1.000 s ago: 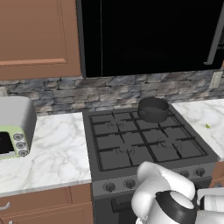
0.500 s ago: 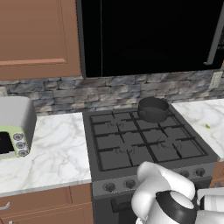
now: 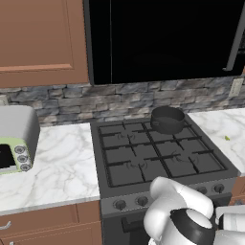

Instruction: Turn on the burner for the pot on the stove. Wait thirty seconds for the pot to heat up. Then add the lemon wedge to the pot.

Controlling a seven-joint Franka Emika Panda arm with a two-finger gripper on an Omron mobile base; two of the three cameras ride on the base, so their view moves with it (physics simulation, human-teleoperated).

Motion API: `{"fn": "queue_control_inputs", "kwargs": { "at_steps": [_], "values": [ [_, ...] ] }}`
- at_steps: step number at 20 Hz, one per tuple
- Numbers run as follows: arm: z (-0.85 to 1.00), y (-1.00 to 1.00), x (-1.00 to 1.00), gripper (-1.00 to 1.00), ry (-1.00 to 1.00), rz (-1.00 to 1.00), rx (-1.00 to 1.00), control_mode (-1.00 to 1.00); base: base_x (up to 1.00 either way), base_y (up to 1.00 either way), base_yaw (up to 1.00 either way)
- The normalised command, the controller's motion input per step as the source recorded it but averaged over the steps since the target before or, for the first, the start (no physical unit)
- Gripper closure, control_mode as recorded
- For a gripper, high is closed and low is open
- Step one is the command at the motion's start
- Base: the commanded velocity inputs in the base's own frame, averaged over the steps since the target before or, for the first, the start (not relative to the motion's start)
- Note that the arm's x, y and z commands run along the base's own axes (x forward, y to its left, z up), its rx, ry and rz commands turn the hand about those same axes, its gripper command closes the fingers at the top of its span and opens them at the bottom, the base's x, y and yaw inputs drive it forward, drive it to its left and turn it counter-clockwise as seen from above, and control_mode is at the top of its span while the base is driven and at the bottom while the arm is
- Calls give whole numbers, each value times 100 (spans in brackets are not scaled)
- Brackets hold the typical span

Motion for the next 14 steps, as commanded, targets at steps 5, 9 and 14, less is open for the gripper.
{"fn": "queue_control_inputs", "kwargs": {
  "at_steps": [5, 9, 14],
  "values": [
    [0, 0, 0, 100, 0, 0, 0, -100, 0, 0, 0],
    [0, 0, 0, 100, 0, 0, 0, -100, 0, 0, 0],
    [0, 0, 0, 100, 0, 0, 0, -100, 0, 0, 0]
  ]
}}
